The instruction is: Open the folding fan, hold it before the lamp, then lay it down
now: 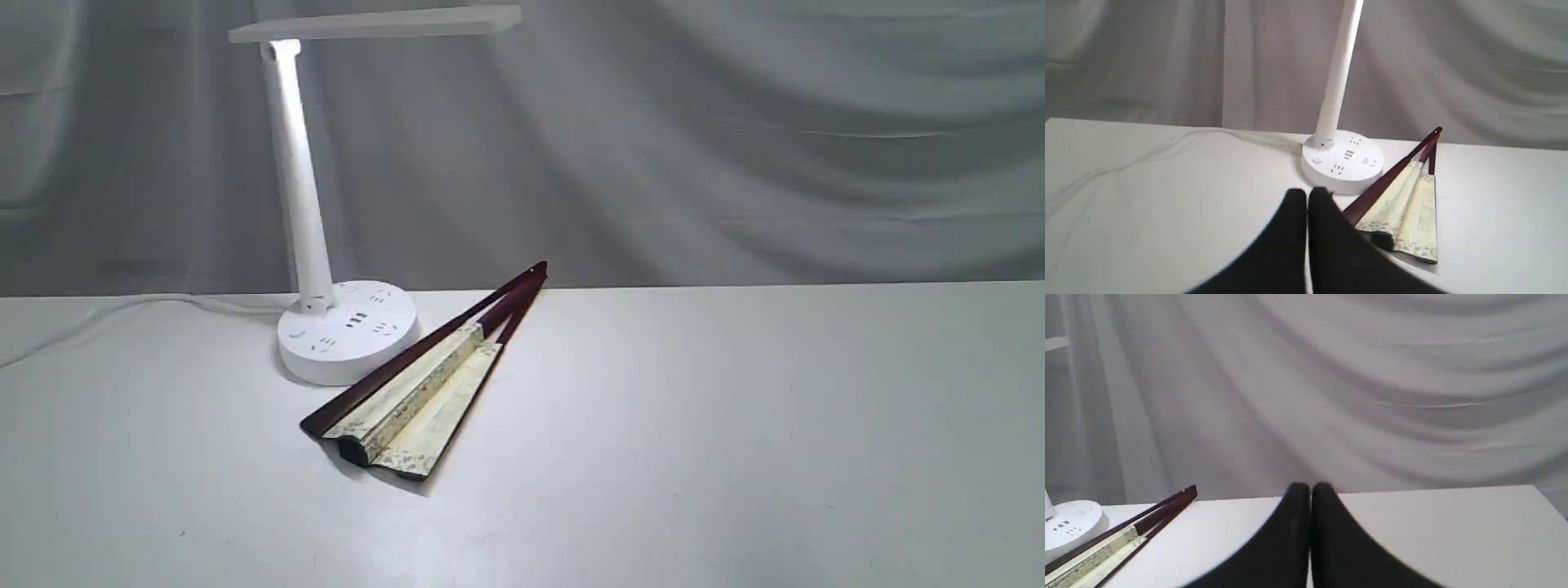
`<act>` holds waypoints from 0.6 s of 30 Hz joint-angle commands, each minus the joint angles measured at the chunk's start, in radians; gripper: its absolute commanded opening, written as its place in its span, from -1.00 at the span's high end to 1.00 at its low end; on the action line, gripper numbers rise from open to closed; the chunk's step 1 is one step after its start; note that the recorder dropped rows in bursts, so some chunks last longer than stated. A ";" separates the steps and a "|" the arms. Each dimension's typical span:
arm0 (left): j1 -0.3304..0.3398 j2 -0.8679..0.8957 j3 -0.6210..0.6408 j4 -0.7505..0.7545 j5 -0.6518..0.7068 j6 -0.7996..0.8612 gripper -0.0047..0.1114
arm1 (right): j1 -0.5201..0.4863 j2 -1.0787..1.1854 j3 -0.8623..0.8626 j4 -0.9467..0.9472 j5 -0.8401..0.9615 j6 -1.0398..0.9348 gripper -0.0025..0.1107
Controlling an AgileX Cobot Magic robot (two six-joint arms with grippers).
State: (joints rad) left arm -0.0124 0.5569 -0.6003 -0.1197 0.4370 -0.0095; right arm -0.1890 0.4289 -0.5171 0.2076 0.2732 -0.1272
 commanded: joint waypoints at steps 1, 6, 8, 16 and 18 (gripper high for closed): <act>-0.003 0.106 -0.006 -0.026 -0.043 0.003 0.92 | 0.003 0.066 -0.009 0.009 -0.021 0.004 0.96; -0.003 0.237 -0.052 -0.032 -0.002 0.010 0.92 | 0.003 0.205 -0.072 0.009 0.042 0.000 0.96; -0.003 0.304 -0.089 -0.032 0.038 0.010 0.92 | 0.003 0.263 -0.113 0.009 0.072 0.000 0.96; -0.003 0.531 -0.217 -0.033 0.078 0.019 0.92 | 0.005 0.532 -0.213 0.009 0.045 -0.118 0.90; -0.003 0.586 -0.229 -0.033 0.047 0.033 0.92 | 0.019 0.595 -0.213 0.009 0.009 -0.175 0.80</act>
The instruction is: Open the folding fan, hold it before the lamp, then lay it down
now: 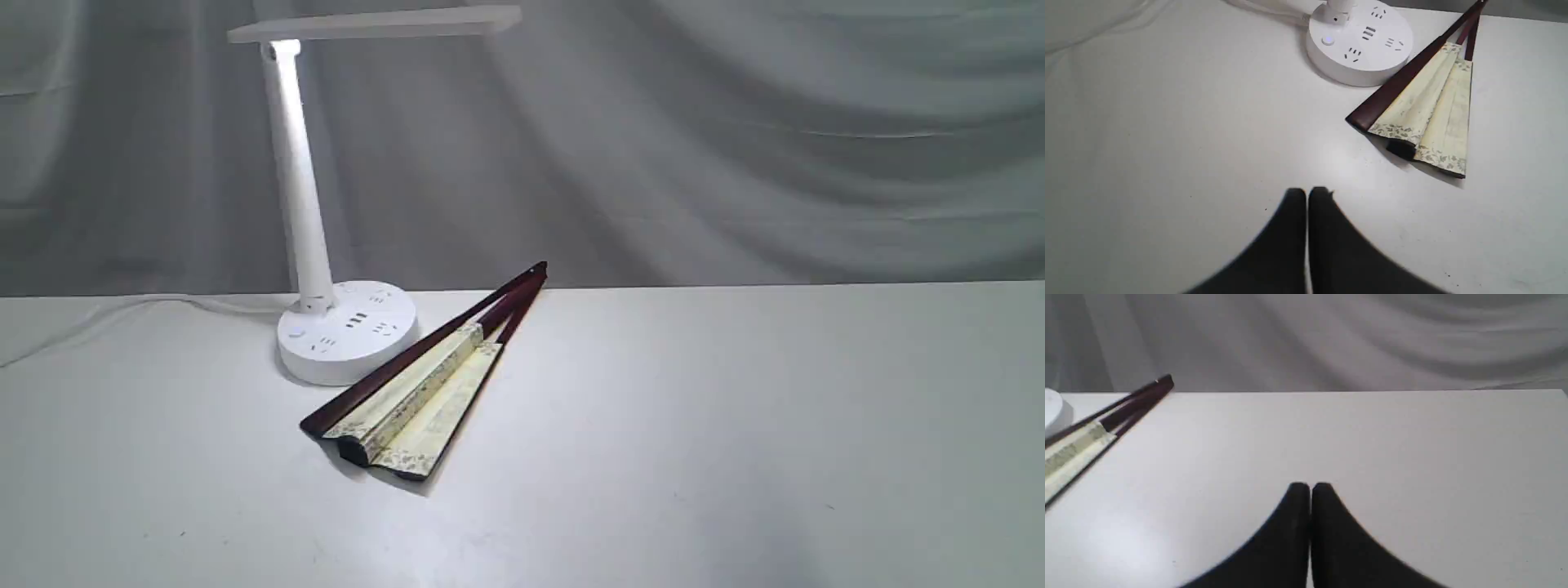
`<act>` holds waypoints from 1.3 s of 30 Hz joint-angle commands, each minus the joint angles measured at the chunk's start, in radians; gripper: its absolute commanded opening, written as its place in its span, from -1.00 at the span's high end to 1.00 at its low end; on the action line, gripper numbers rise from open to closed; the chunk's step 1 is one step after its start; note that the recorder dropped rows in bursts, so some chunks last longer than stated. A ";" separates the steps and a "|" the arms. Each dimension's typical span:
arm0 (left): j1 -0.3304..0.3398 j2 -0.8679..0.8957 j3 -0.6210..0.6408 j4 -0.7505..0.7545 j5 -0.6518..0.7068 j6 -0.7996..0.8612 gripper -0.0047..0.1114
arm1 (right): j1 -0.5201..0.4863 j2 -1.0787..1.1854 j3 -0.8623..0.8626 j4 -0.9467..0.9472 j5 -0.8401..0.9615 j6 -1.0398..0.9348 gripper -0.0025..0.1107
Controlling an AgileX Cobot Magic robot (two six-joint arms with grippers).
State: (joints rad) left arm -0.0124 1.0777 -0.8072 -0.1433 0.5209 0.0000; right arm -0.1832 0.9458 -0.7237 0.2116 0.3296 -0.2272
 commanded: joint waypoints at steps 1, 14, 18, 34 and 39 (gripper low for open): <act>-0.003 0.097 -0.030 -0.009 -0.056 0.032 0.92 | 0.020 0.112 -0.006 0.005 -0.070 -0.108 0.73; -0.003 0.392 -0.083 -0.014 -0.103 0.066 0.63 | 0.035 0.374 -0.006 0.071 -0.100 -0.154 0.42; -0.003 0.433 -0.083 -0.014 -0.134 0.114 0.61 | 0.035 0.406 -0.006 0.067 -0.078 -0.154 0.42; -0.024 0.647 -0.274 -0.192 0.075 0.274 0.60 | 0.033 0.582 -0.152 0.060 0.131 -0.150 0.42; -0.130 0.691 -0.274 -0.179 -0.003 0.294 0.45 | 0.033 0.590 -0.152 0.060 0.099 -0.147 0.42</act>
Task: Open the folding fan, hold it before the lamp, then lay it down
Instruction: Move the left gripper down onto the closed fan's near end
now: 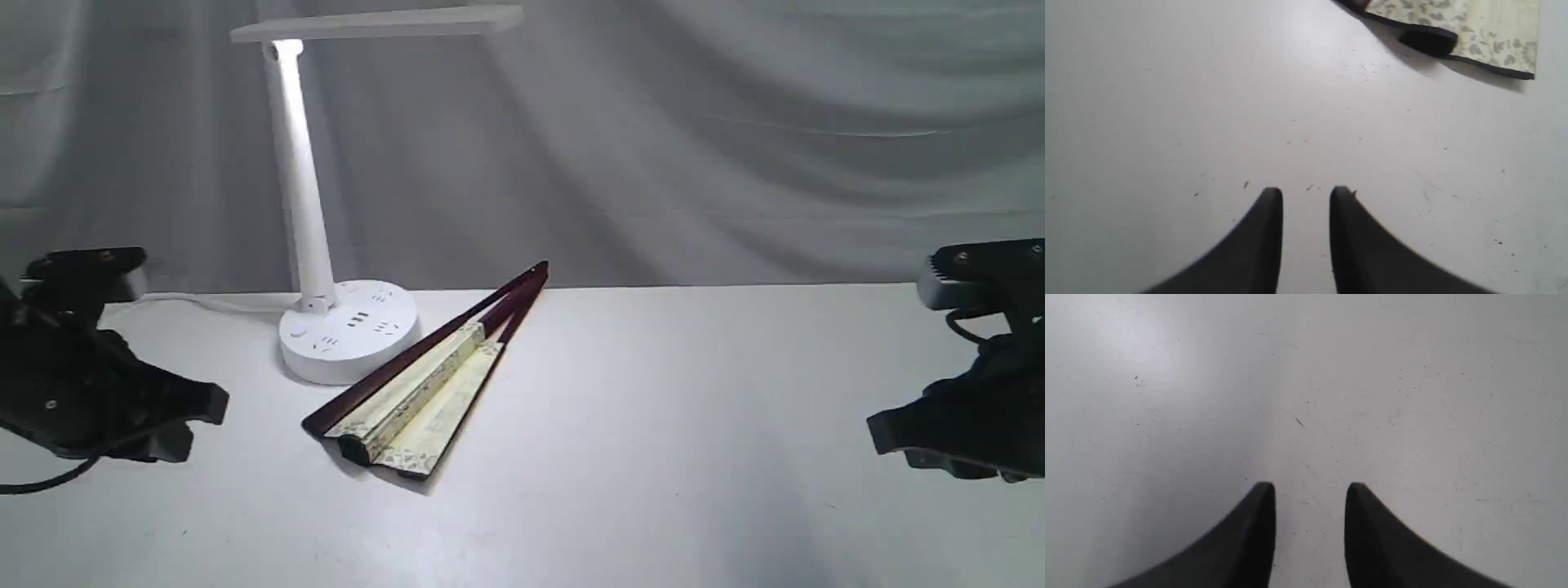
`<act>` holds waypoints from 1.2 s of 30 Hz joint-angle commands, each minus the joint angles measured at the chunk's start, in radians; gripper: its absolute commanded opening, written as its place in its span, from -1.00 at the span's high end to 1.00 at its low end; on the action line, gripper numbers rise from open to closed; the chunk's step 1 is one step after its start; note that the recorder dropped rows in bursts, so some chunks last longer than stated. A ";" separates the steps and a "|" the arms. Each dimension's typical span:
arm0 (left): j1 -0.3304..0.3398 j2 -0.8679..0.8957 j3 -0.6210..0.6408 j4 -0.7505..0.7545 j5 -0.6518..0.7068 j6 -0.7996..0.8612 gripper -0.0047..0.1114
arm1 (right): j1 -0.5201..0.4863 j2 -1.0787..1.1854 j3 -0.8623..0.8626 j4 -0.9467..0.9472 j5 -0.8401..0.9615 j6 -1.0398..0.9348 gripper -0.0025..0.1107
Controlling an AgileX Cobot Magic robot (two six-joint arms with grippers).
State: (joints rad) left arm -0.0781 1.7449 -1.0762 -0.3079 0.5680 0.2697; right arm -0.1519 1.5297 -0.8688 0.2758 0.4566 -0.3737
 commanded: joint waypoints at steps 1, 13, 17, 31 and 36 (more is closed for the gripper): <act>-0.086 0.034 -0.005 -0.005 -0.083 0.024 0.42 | 0.002 0.010 -0.007 -0.004 -0.031 -0.001 0.42; -0.170 0.179 -0.170 -0.049 -0.168 0.016 0.40 | 0.002 0.095 -0.007 -0.008 -0.094 -0.001 0.42; -0.170 0.242 -0.249 -0.049 -0.168 0.016 0.40 | 0.002 0.095 -0.007 -0.014 -0.101 -0.001 0.42; -0.170 0.438 -0.408 -0.108 -0.196 0.023 0.14 | 0.002 0.095 -0.007 -0.066 -0.128 -0.001 0.42; -0.174 0.477 -0.408 -0.166 -0.209 0.040 0.14 | 0.002 0.095 -0.007 -0.067 -0.139 -0.015 0.42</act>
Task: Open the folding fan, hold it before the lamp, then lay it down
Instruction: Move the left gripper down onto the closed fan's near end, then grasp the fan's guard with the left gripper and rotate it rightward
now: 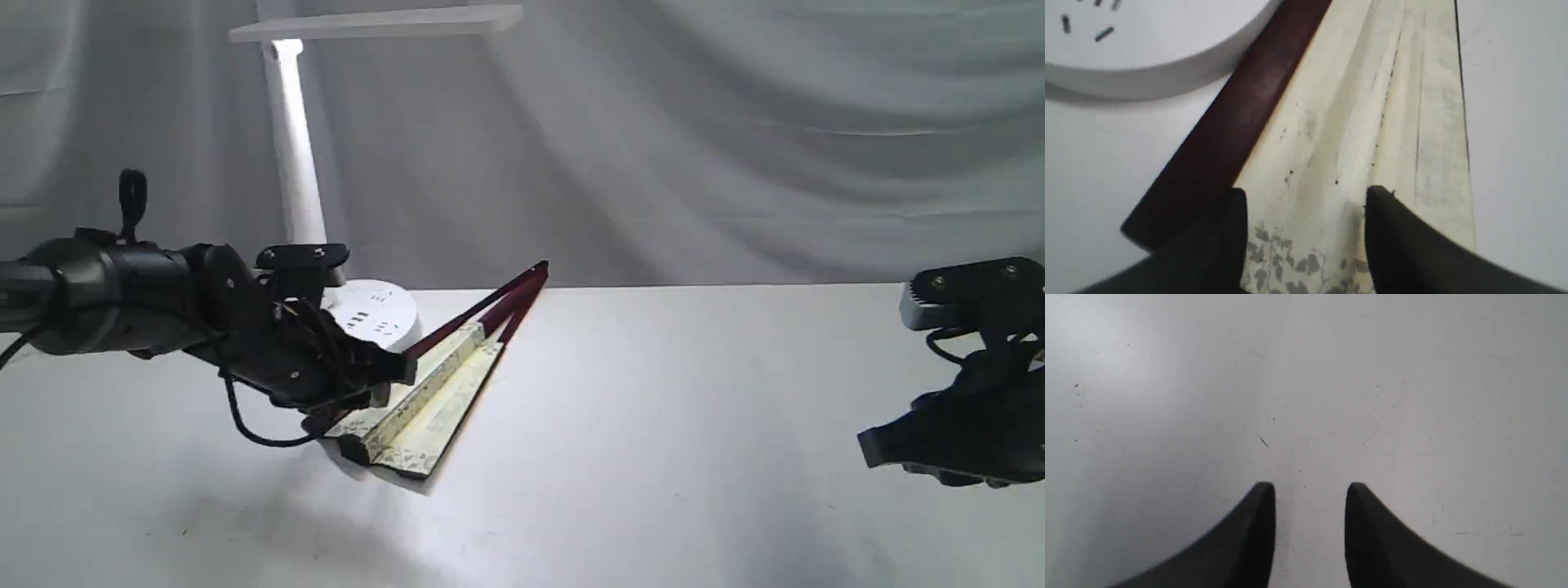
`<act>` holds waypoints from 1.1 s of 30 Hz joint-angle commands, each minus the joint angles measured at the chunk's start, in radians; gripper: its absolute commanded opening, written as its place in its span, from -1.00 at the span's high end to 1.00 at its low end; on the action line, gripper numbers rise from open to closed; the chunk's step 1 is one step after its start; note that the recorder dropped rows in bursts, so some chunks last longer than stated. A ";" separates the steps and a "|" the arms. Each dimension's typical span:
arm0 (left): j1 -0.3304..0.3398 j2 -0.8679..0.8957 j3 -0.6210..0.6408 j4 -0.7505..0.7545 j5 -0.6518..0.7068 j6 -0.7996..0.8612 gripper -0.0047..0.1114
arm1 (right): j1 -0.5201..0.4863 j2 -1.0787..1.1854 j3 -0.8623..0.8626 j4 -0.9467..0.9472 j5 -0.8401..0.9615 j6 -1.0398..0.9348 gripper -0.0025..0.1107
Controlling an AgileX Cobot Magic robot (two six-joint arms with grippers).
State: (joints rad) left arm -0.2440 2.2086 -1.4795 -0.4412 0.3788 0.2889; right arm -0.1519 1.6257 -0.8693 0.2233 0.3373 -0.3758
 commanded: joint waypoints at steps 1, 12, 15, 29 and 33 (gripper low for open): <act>-0.012 0.018 -0.005 -0.038 -0.027 0.041 0.14 | 0.002 -0.001 -0.006 -0.015 -0.022 -0.013 0.42; -0.076 0.063 -0.005 -0.046 -0.133 0.115 0.14 | 0.002 -0.001 -0.006 -0.015 -0.022 -0.015 0.42; -0.078 0.065 -0.005 -0.042 -0.145 0.118 0.14 | 0.002 -0.001 -0.006 -0.015 -0.022 -0.015 0.42; -0.082 0.065 -0.003 0.060 -0.071 0.160 0.14 | 0.002 -0.001 -0.006 -0.015 -0.022 -0.015 0.42; -0.082 0.065 -0.003 0.060 -0.039 0.217 0.14 | 0.002 -0.001 -0.006 -0.015 -0.018 -0.014 0.42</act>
State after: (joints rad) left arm -0.3166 2.2736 -1.4816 -0.3869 0.3061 0.4795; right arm -0.1519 1.6257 -0.8693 0.2196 0.3286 -0.3825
